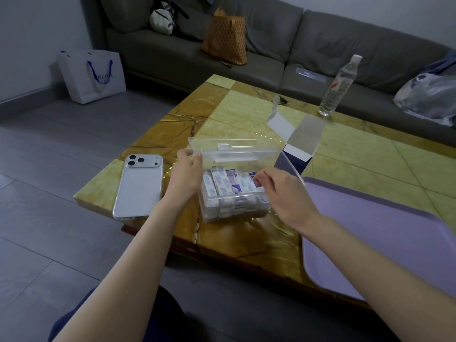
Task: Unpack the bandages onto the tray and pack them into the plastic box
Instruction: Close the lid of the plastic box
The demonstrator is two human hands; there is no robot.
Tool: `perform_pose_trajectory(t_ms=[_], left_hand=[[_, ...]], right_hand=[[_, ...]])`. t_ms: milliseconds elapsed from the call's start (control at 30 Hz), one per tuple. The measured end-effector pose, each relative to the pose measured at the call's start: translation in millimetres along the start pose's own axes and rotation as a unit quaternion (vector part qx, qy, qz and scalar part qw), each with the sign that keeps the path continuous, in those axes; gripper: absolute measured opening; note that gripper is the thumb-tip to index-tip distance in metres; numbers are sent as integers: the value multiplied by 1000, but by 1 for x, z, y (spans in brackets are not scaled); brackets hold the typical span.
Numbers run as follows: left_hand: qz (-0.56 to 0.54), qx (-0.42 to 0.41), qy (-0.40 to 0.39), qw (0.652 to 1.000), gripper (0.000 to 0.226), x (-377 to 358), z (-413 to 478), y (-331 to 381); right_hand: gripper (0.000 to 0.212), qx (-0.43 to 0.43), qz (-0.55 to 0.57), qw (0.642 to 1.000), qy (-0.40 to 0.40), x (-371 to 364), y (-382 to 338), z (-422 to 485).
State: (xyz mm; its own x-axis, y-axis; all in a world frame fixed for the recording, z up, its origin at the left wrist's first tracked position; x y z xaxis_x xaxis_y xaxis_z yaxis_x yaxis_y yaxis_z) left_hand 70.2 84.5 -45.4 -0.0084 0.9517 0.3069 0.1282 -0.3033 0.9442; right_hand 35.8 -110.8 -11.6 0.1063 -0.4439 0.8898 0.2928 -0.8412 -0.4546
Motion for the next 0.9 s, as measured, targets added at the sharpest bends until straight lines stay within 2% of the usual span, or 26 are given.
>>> perform_pose_trajectory(t_ms=[133,267,633,733,833,900], left_hand=[[-91,45,-13,995,43,2,7,-8],[-123,72,-17,990,43,3,8,-10],[-118,56,27,991,50,38,-1,-18],[-141,33,48,988,46,51,-4,-17],[-142,0,72,987,47,61,-10,-13],[-136,-20,89,987,54,66,-15,-11]], right_hand=[[25,35,16,999,-14,-3,6,-10],[18,74,33,996,-36,-3,6,-16],[13,137,65,988,-32,-13,-17,-12],[16,121,12,993,-1,-18,-27,-5],[34,64,-76,992,74,-14,-31,-5],[43,41,-70,992,101,-9,-31,-6]])
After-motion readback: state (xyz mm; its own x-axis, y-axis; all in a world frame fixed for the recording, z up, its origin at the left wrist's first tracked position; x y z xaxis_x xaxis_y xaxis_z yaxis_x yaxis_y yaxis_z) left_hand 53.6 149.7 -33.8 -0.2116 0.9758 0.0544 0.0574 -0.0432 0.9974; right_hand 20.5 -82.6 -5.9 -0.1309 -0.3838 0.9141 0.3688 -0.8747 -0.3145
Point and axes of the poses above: each hand's wrist, its own z-axis towards the middle knuckle, its own x-axis out of the back of the hand, y = z × x, the point moved 6 cm from there along z, towards the middle knuckle, and after that the axes turned 11 degrees about -y, right-handed, at the moved point
